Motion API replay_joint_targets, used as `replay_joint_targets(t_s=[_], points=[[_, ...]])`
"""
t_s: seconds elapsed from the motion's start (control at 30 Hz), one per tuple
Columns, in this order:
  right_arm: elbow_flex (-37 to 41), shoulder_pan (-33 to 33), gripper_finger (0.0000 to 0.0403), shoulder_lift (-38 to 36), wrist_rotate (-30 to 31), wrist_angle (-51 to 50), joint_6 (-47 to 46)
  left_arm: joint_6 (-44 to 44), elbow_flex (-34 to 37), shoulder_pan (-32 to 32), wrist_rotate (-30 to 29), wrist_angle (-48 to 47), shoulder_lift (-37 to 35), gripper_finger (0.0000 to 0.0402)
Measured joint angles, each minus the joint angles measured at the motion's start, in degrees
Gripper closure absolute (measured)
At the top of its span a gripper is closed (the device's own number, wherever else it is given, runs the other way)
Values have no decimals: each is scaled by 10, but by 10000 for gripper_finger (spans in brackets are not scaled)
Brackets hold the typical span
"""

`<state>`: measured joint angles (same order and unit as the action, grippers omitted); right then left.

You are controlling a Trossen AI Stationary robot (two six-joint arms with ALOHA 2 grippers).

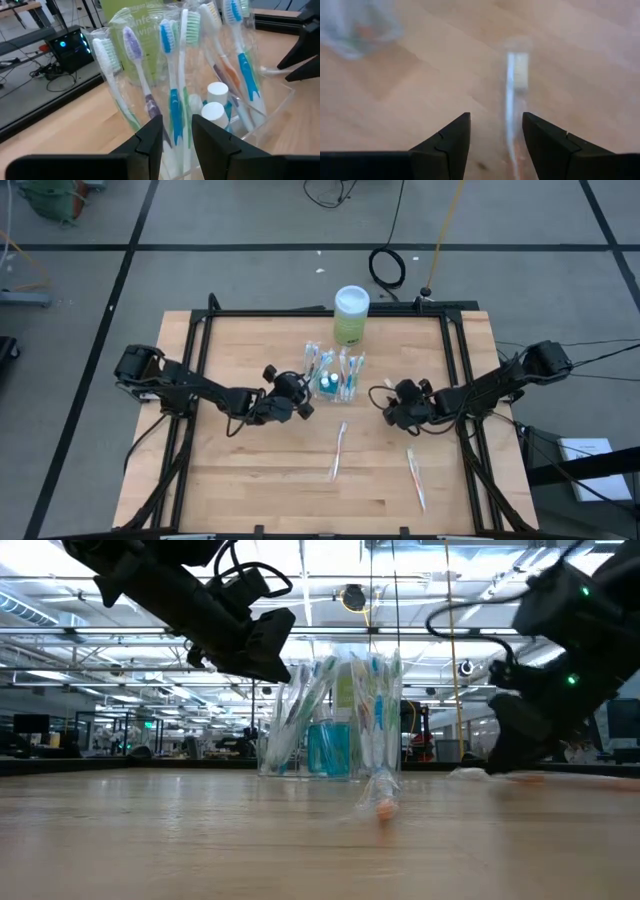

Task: Pick & Place toothbrushing station
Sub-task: Put the orange toothbrush into the transparent organizer

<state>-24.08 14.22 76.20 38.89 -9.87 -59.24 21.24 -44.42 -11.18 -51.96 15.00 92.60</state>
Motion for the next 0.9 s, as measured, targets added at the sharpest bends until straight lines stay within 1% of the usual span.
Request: replay_joint_targets(t_s=[0.1, 0.17, 0.27, 0.33, 0.43, 0.73, 0.8, 0.9], points=[[34, 0, 232, 0, 4, 19, -48, 3, 0, 0, 0, 0, 0, 291], [55, 0, 232, -1, 15, 49, -57, 3, 0, 0, 0, 0, 0, 291], [80, 0, 234, -2, 20, 99, -27, 3, 0, 0, 0, 0, 0, 291], [88, 0, 242, -1, 18, 120, -9, 3, 0, 0, 0, 0, 0, 291], [89, -1, 269, -1, 14, 125, -5, 3, 0, 0, 0, 0, 0, 291], [89, -1, 385, 0, 0, 149, 28, 3, 0, 0, 0, 0, 0, 291], [90, -1, 389, 0, -3, 179, 57, 3, 0, 0, 0, 0, 0, 291], [91, 0, 380, 1, -11, 240, 97, 2, 0, 0, 0, 0, 0, 291]])
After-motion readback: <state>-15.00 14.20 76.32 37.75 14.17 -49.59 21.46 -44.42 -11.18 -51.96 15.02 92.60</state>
